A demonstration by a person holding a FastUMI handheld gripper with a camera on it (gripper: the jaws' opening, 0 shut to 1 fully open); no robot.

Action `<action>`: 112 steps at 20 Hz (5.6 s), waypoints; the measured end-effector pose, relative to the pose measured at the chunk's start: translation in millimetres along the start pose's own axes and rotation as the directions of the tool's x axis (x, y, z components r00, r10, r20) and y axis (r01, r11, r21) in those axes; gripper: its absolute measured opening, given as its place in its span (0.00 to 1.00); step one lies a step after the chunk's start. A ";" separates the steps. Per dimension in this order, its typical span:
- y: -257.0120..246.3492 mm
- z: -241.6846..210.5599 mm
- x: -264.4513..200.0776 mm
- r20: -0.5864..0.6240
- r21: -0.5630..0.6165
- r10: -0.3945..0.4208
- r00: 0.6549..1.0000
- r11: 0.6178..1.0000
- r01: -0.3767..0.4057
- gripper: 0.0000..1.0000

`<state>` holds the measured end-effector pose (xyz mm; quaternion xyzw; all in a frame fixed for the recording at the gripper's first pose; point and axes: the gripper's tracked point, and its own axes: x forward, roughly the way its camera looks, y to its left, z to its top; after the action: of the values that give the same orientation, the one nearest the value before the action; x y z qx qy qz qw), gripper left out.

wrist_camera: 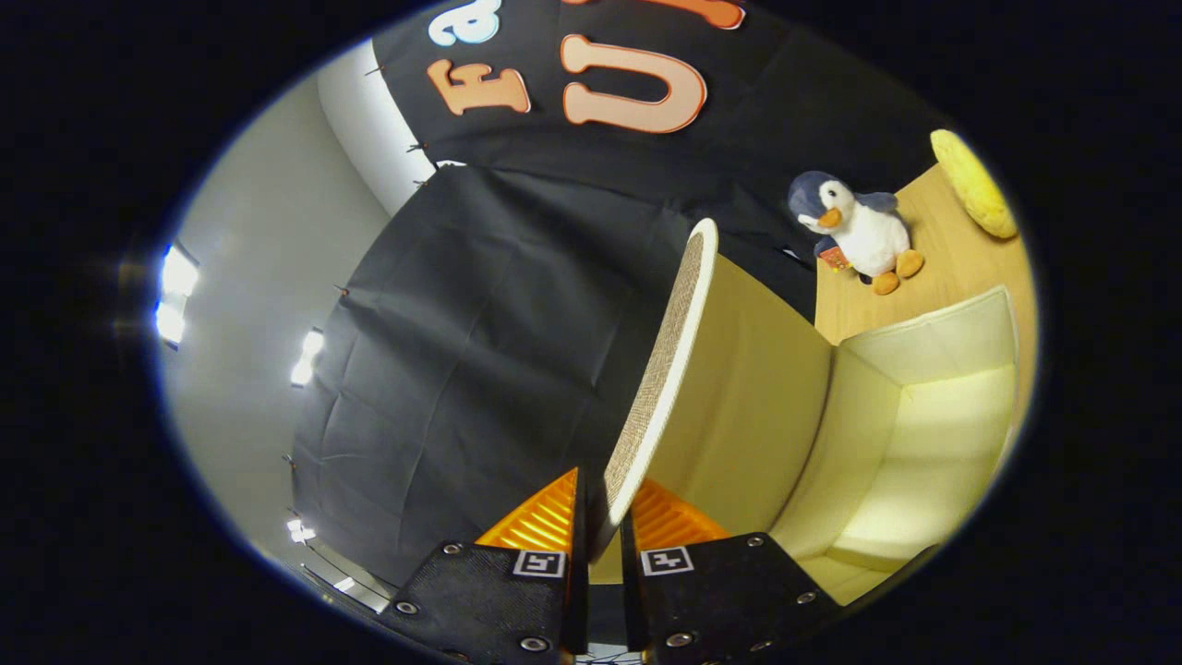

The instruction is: Open the storage box then place both shoes into the box .Put the left shoe in first, then the right shoe, with the right side of both shoes facing outward in a uniform manner.

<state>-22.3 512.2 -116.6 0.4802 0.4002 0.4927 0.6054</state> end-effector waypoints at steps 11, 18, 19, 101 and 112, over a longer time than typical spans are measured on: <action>-24.8 -20.0 9.2 0.031 -0.269 -0.272 0.962 0.925 0.270 0.84; -85.4 18.4 -146.4 0.285 -0.446 -0.524 0.803 0.669 0.595 0.94; -101.1 19.2 -172.2 0.316 -0.449 -0.566 0.762 0.618 0.645 0.94; -192.9 -38.6 -32.1 -0.122 -0.116 -0.776 0.618 0.630 0.768 0.65; -114.1 21.8 -199.8 0.181 -0.237 -0.709 0.681 0.641 0.730 0.91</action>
<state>-16.0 306.1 -221.0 0.2044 0.4595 0.2469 0.8283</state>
